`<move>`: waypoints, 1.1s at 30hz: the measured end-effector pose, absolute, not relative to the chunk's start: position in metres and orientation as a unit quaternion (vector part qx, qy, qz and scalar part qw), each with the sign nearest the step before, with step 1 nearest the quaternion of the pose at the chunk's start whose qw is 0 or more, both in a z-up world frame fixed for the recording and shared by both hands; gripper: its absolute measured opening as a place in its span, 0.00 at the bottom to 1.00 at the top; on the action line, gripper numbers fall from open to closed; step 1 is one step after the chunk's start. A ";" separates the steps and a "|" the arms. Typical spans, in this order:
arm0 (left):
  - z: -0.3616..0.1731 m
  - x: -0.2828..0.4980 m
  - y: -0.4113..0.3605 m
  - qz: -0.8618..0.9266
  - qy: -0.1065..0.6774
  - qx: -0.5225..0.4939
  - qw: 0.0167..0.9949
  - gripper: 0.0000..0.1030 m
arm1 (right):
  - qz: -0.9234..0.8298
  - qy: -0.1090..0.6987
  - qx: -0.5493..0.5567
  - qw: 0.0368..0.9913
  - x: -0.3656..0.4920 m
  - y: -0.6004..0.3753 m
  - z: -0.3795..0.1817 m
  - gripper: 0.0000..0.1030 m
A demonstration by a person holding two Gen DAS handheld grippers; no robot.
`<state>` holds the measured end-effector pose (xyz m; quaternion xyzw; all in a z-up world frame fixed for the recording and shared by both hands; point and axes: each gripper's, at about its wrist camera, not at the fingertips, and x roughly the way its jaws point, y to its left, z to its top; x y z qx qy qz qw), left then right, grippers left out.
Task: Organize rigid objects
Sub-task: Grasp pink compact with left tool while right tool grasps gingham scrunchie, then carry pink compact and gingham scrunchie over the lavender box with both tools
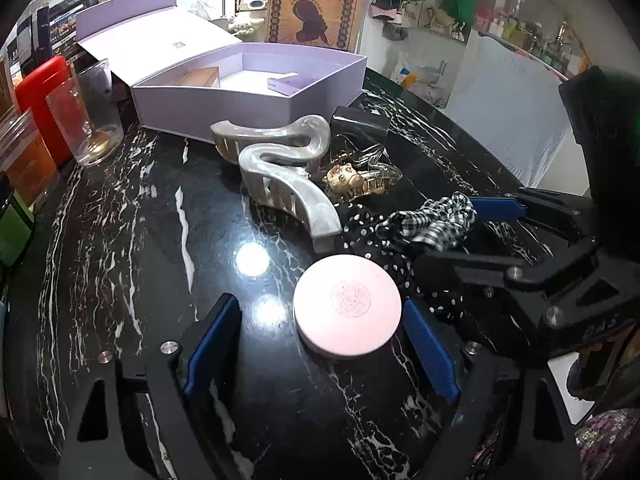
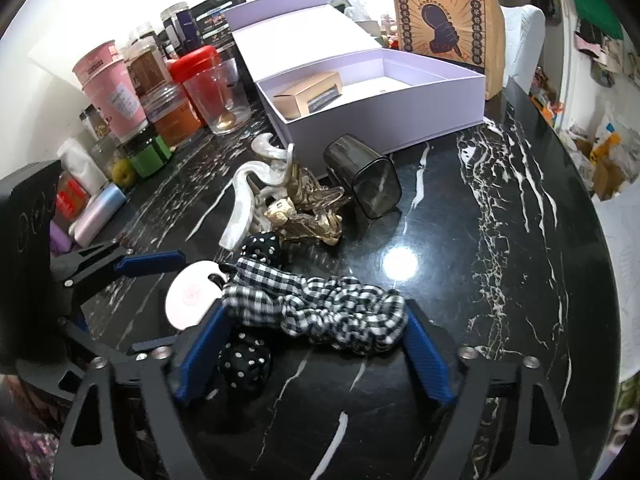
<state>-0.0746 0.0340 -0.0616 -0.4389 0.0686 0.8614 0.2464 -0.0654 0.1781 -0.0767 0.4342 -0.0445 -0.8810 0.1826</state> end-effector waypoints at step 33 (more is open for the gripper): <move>-0.059 -0.078 0.009 0.869 0.039 -0.444 0.216 0.49 | -0.900 -0.062 0.411 0.135 -0.074 0.164 -0.079 0.80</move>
